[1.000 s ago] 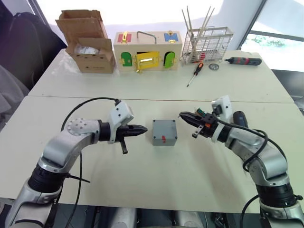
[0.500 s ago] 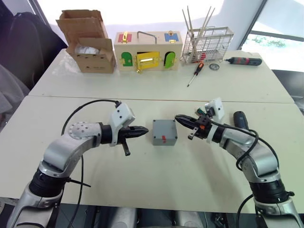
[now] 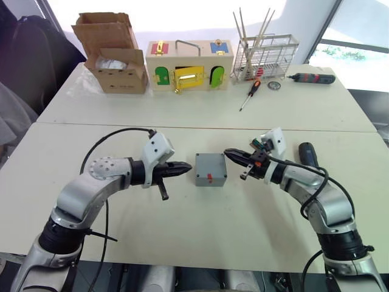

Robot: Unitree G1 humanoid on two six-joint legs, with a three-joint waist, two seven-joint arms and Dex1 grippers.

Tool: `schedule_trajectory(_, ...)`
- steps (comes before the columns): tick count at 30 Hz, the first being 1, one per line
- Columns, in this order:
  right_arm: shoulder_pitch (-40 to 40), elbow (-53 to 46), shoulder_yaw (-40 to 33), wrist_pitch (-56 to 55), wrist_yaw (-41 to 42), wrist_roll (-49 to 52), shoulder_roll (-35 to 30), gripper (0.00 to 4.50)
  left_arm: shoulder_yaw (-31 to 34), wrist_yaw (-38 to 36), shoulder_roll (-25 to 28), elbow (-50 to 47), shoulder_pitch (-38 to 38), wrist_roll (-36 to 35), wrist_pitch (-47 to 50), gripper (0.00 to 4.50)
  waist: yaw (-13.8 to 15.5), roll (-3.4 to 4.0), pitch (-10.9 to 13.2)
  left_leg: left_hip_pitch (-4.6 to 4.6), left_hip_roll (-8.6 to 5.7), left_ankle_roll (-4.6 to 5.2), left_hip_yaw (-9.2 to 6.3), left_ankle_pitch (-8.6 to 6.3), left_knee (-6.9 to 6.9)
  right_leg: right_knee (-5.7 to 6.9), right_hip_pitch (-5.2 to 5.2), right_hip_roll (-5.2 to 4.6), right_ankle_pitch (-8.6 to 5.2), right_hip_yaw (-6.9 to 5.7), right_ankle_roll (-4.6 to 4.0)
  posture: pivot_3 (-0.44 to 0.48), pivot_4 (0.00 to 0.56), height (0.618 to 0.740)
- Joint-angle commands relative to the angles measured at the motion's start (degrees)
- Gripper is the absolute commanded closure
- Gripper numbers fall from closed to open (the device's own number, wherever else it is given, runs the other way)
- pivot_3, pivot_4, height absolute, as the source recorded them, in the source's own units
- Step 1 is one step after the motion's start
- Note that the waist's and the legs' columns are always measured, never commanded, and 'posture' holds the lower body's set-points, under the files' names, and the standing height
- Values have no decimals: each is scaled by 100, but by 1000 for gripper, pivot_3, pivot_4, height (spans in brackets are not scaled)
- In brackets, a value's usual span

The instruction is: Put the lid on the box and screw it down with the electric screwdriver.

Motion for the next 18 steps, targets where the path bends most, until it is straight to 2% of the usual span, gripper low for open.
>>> schedule_trajectory(1,-121,-34,38,-124,40,-31,72,4471,40,-3,-1,-151,-29,-55,-31,4500,-1,0,0,0,0,0,0,0,0,0,0,0,0,0,0,0,150,735)
schedule_trajectory(6,-212,68,93,-163,92,-139,60,4471,31,11,-23,-146,-30,-48,-36,4500,-3,0,0,0,0,0,0,0,0,0,-1,0,0,0,0,0,150,735)
schedule_trajectory(7,-230,86,93,-188,90,-164,64,4222,28,15,-30,-146,-28,-46,-37,4500,-3,0,0,0,0,0,0,0,0,0,-1,0,0,0,0,0,150,735)
schedule_trajectory(9,-277,124,73,-195,88,-172,77,3595,13,23,-45,-141,-21,-35,-45,4500,1,0,0,0,0,-1,0,0,0,0,0,0,0,0,0,0,150,735)
schedule_trajectory(14,-401,155,-54,-209,38,-164,64,1054,-9,27,-91,-100,-40,-15,-62,4500,-1,0,0,0,0,-1,0,0,0,0,-1,0,0,0,0,0,150,735)
schedule_trajectory(16,-365,63,-122,-157,52,-112,20,310,-19,14,-91,-89,-51,2,-78,4500,3,0,0,0,0,-1,0,0,0,0,-1,0,0,0,0,0,150,735)
schedule_trajectory(17,-339,-9,-184,-105,49,-60,-4,60,-15,5,-90,-87,-57,4,-83,4500,3,0,0,0,0,-1,0,0,0,0,-1,0,0,0,0,0,150,735)
schedule_trajectory(18,-314,-75,-256,-61,50,1,-24,23,-18,-4,-93,-70,-64,16,-103,4500,3,0,0,0,0,-1,0,0,0,0,0,0,0,0,0,0,150,735)
